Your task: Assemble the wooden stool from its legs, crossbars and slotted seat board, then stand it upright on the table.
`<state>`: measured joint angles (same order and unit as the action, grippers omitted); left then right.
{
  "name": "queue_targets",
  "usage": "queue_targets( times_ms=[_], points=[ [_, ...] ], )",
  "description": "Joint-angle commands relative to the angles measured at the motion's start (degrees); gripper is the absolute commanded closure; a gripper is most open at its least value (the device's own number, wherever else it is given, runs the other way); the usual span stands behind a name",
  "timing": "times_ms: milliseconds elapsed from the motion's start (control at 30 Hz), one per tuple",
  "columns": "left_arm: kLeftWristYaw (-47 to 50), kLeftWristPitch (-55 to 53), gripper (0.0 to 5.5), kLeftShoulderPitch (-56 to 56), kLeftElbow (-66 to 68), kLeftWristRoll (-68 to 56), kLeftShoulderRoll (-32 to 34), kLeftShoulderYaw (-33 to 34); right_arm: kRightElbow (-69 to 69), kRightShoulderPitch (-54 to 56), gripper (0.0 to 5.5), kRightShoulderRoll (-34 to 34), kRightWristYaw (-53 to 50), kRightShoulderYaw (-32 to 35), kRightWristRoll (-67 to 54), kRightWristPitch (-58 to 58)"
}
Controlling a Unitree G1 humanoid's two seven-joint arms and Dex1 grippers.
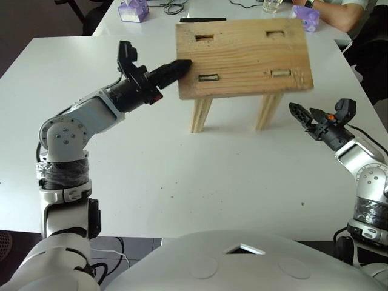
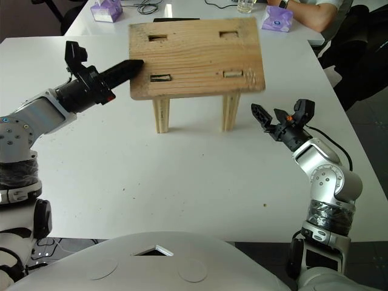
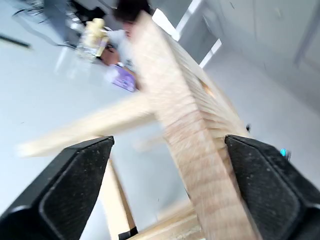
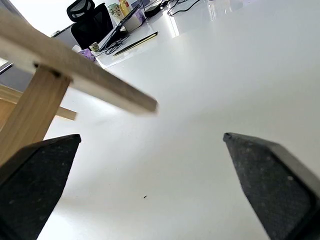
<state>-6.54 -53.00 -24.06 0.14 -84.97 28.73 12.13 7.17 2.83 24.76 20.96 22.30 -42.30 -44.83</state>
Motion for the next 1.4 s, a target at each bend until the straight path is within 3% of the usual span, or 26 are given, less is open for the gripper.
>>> queue_targets(
  times_ms=[33,233,433,667,833,1133,1200,1300,1400],
  points=[
    [11.1,-0.5,0.81,-1.5,2.9,-6.5,-4.9,2.7,1.4,0.2,0.20,0.1,-0.2,-0.7,0.8,0.1],
    [15.0,2.0,0.81,-4.1,1.6,-3.8,-7.5,3.8,4.7,0.9,0.20,-0.6,-1.3,-2.4,1.3,-0.3],
    [10.1,13.3,0.81,-7.7,1.8,15.6,-5.4,2.8,1.1,3.4,0.20,-0.6,-5.5,-1.6,5.9,3.1],
    [-1.0,23.0,0.81,-16.4,-2.3,35.3,-6.0,-6.0,-3.1,5.0,0.20,-2.2,-9.1,-0.3,10.1,8.2],
    [-9.4,26.9,0.81,-28.7,-2.2,44.2,-11.5,-14.7,-7.2,7.3,0.20,-2.2,-10.2,0.5,11.4,10.0],
    [-14.4,29.3,0.81,-49.7,18.2,53.4,-16.2,-13.4,-7.8,7.0,0.20,-3.2,-10.1,-0.4,12.8,10.4],
    [-14.7,24.5,0.81,-52.4,22.1,53.8,-16.5,-13.2,-7.5,6.3,0.20,-3.5,-10.2,-0.8,13.2,10.3],
    [-17.7,11.3,0.81,-44.1,24.0,56.4,-18.1,-22.2,-6.8,4.4,0.20,-4.7,-10.4,-1.6,14.0,10.4],
    [-24.5,4.7,0.81,-20.7,19.4,60.5,-16.1,-41.5,-6.2,2.3,0.20,-6.6,-10.9,-3.2,15.2,10.8]
  ],
)
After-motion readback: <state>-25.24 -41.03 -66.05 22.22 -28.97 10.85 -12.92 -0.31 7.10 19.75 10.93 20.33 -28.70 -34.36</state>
